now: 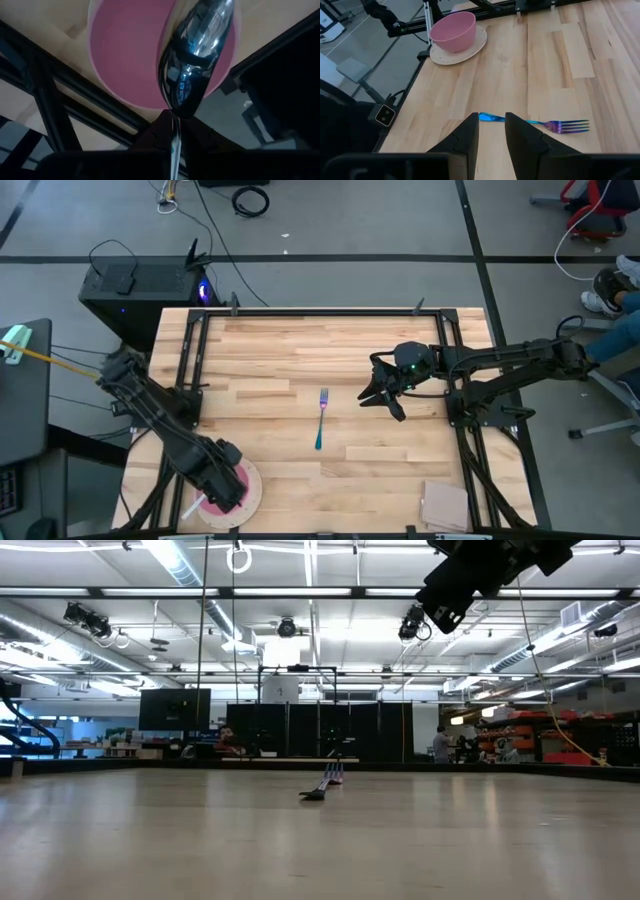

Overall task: Set table place
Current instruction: Put the spoon into the bowl

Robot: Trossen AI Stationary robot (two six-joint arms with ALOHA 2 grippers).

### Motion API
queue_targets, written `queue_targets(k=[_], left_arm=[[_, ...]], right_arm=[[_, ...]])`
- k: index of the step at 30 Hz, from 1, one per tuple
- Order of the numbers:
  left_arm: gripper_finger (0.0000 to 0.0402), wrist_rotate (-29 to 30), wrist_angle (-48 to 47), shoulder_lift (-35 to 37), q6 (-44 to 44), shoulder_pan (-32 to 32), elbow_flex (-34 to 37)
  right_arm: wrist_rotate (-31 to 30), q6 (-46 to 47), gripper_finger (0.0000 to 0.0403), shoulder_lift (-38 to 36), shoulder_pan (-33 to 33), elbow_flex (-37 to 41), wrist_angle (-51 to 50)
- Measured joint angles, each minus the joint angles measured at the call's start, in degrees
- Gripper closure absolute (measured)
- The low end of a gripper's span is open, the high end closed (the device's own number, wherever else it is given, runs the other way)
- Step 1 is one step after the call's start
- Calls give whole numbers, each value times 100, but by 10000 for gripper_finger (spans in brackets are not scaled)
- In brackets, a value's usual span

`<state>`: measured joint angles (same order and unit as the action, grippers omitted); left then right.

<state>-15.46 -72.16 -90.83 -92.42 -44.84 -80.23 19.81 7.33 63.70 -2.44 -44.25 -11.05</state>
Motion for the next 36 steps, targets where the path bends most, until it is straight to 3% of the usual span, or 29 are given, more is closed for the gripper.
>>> queue_targets(k=[11, 25, 36], left_arm=[[372, -417, 0, -528, 34, 59, 2], [375, -1173, -30, -1434, 1103, 254, 2], [374, -1588, -9, -1653, 1574, 400, 4]], right_arm=[[0, 18, 302, 0, 0, 0, 2], [-2, 20, 302, 0, 0, 0, 2], [-2, 3, 302, 0, -2, 0, 2]])
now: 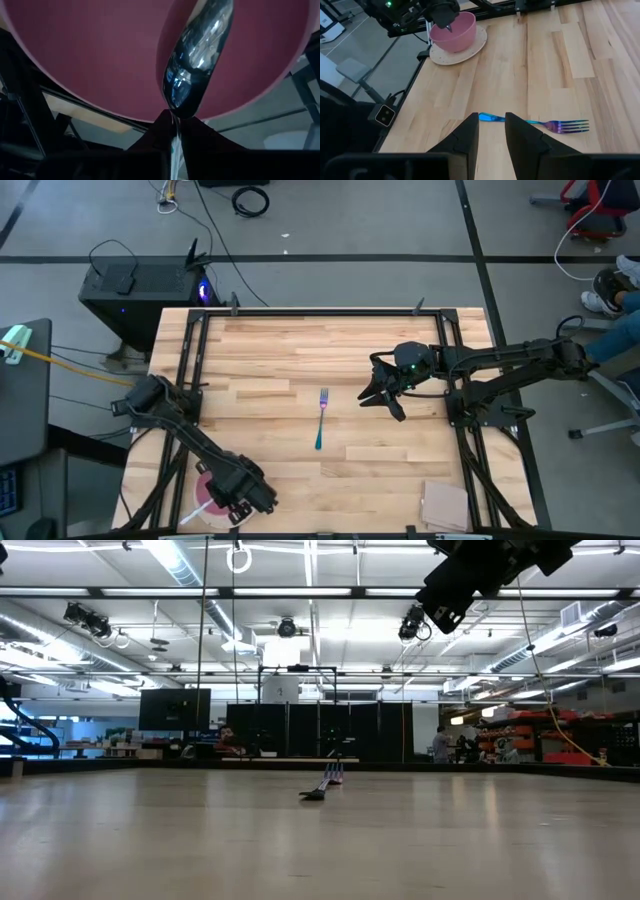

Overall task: Set table place
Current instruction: Put the spoon into the bowl

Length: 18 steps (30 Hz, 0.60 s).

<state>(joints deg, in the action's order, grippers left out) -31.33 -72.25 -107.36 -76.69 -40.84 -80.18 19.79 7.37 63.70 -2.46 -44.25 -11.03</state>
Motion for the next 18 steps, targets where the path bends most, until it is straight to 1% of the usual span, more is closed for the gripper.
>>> queue_targets(k=[4, 9, 18], left_arm=[[369, -16, 18, -146, 64, 18, -2], [375, -249, 24, -415, 412, 16, 3], [362, -251, 18, -445, 774, 114, 4]], right_arm=[[0, -1, 302, 0, 0, 0, 0], [0, -1, 302, 0, 1, 0, 22], [0, -3, 302, 0, 1, 0, 34]])
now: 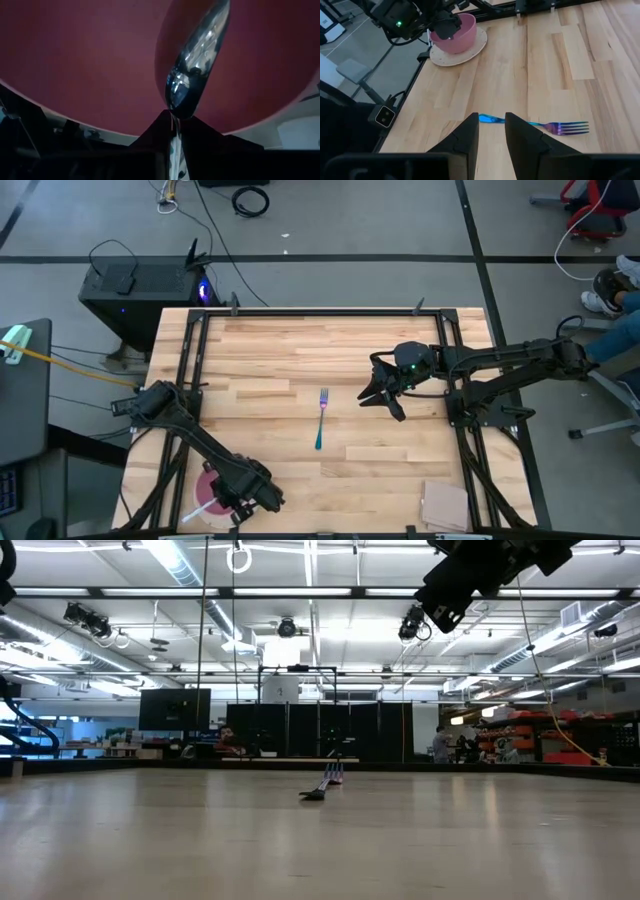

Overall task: Set table place
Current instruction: Put the spoon into the bowl, then put the fork beside the white pattern plate

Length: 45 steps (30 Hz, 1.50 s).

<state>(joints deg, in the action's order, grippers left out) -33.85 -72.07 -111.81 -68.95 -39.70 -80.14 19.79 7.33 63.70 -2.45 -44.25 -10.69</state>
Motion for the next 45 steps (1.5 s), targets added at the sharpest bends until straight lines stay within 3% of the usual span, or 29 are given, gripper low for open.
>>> queue_targets(k=[11, 21, 30, 36, 41, 45], left_arm=[[342, 176, -13, 0, 216, 103, 0], [289, 229, -32, 0, 258, 112, 0], [279, 473, -978, 4, 479, 232, -270], [292, 1641, -1735, 77, 671, 171, -1080], [299, 3035, -1784, 430, 440, 90, -1628], [304, 4174, -1793, 914, -3, 13, -1713]], right_arm=[[0, -2, 302, 0, 0, 0, 3], [-2, -2, 302, 0, -1, 0, 3], [0, 24, 303, 0, 1, 0, 3], [-181, -159, 335, 0, 130, 0, 1], [-981, -173, 395, 0, 464, -74, -38], [-1971, 262, 389, 0, 753, -338, -209]])
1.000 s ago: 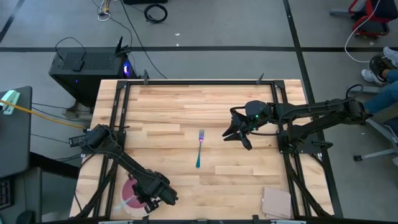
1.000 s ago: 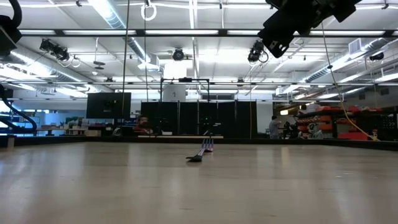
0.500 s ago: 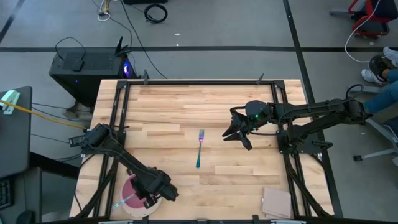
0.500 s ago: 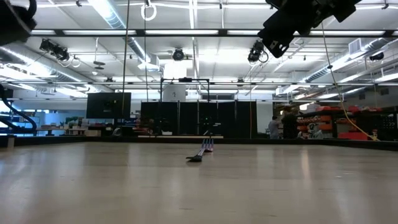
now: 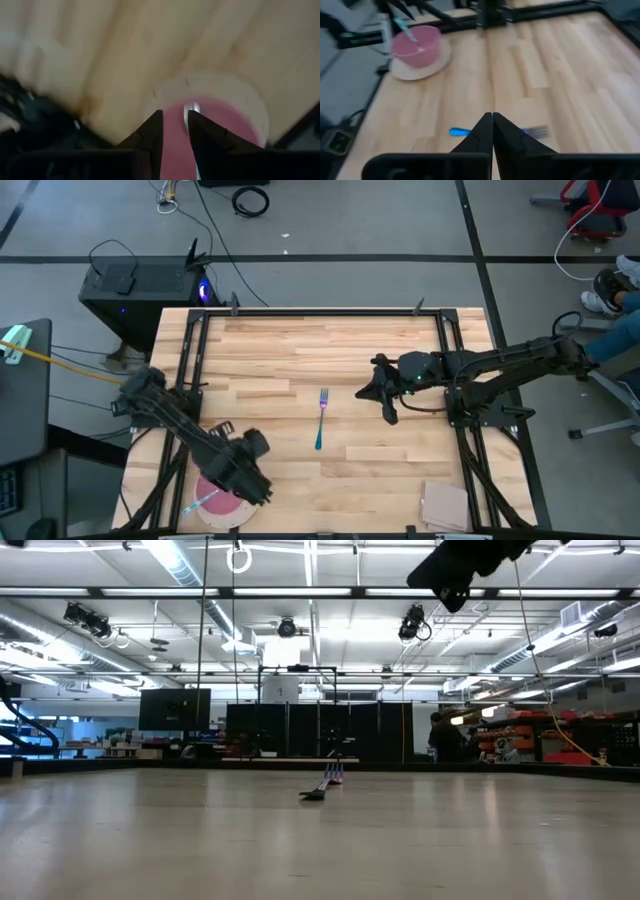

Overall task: Set table place
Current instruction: Put the fork beside the white pattern plate

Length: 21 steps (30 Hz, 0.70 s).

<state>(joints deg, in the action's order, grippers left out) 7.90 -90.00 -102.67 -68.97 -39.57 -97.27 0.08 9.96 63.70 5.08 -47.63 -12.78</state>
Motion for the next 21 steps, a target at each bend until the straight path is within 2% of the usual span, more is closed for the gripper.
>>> queue_targets(k=[8, 15, 21], left_arm=[[306, 1737, -8, 773, -385, -354, 15], [315, 3213, -4, 973, -159, -752, 20], [311, 3669, -5, 979, 22, -828, 19]], right_arm=[[-1170, 828, 396, 272, 484, -518, -1014], [-1367, 1365, 400, 1004, 729, -531, -1073], [-1554, 2207, 401, 1754, 724, -686, -1197]])
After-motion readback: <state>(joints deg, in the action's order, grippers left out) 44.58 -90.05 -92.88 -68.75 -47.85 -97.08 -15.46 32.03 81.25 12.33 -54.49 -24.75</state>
